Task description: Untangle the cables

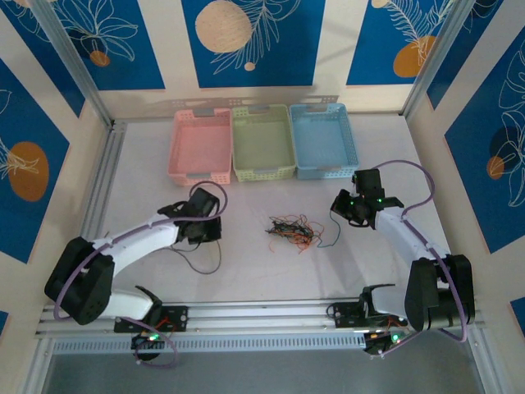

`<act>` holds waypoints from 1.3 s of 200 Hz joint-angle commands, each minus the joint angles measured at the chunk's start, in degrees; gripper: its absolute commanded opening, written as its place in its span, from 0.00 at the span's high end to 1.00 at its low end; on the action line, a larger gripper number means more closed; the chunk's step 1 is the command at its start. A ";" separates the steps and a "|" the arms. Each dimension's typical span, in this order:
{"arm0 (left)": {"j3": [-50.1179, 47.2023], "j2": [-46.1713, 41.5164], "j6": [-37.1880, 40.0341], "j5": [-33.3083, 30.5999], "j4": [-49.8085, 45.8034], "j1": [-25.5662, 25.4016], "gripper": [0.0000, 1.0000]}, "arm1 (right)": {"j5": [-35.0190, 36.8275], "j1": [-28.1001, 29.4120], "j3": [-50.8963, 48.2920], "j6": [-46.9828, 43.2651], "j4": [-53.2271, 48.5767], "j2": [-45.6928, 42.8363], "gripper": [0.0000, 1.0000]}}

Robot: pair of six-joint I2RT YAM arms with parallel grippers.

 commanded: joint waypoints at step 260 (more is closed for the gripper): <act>-4.17 -9.44 -0.85 -3.44 -2.55 -8.48 1.00 | 6.50 4.04 5.47 -2.23 -7.61 -3.90 0.38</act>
